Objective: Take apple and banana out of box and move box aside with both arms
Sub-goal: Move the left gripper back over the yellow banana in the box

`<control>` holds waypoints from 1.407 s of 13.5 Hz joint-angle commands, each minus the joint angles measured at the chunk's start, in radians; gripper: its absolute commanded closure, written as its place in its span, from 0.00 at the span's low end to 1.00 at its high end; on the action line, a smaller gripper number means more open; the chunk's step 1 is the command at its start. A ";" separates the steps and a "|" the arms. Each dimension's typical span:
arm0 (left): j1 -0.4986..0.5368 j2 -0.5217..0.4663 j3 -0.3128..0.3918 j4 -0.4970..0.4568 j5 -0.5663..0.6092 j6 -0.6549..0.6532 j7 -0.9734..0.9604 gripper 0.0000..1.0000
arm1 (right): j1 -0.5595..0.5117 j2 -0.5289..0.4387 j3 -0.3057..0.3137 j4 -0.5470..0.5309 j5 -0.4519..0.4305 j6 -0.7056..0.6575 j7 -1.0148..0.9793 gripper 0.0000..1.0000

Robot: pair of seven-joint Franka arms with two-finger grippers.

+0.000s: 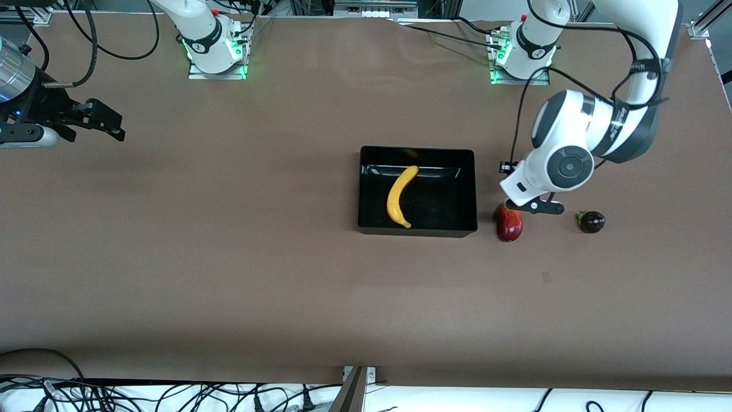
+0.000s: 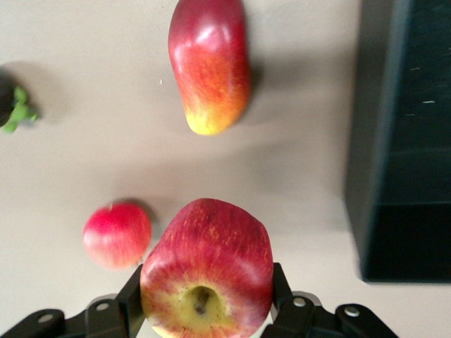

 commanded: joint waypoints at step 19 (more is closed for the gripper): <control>-0.068 0.125 -0.275 0.292 -0.021 0.059 -0.135 0.00 | 0.000 0.006 0.001 0.018 0.001 -0.005 0.003 0.00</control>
